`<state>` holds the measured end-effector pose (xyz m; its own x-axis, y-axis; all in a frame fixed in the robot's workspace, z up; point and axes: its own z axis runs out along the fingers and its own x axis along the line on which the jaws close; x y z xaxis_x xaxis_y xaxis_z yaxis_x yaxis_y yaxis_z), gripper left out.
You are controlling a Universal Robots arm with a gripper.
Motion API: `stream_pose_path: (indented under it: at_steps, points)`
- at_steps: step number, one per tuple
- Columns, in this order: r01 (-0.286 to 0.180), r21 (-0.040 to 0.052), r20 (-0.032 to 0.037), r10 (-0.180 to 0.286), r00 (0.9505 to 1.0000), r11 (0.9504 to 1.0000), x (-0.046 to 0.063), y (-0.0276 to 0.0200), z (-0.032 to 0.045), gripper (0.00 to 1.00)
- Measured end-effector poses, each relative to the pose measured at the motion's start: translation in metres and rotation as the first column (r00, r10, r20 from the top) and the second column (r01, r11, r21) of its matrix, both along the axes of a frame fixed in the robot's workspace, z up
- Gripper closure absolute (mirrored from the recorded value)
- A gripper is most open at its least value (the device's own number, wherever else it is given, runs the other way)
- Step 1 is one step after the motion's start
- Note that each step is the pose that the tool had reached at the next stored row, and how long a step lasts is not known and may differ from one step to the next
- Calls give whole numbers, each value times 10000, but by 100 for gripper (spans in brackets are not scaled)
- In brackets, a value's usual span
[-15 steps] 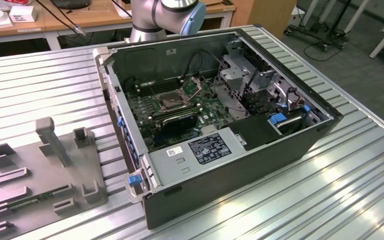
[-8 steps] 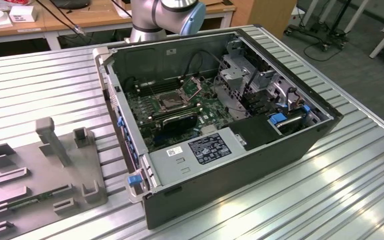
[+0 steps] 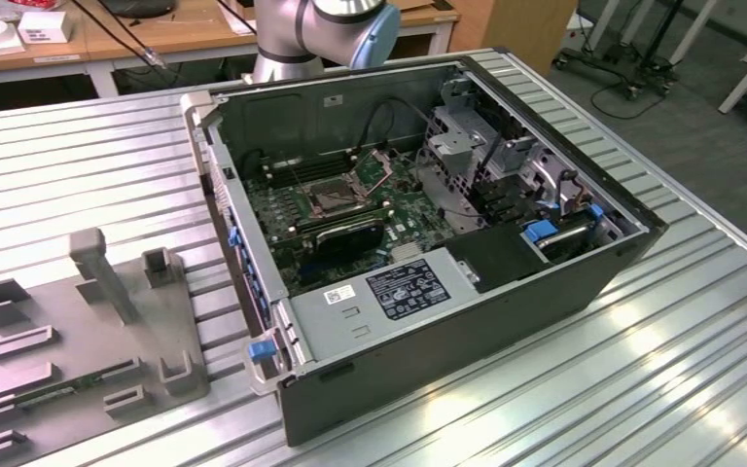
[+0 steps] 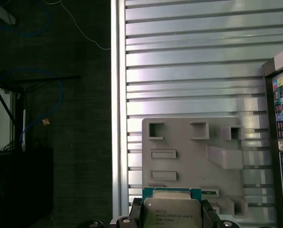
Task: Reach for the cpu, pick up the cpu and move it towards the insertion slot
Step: 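Pick up the cpu and move it towards the insertion slot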
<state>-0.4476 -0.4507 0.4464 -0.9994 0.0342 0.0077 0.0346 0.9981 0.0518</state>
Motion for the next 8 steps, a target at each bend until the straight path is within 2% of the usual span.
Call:
stream_pose_path:
  at_steps: [8]
  points:
    - [0, 0, -1, 0, 10000, 10000, 126, 0, 0, 45]
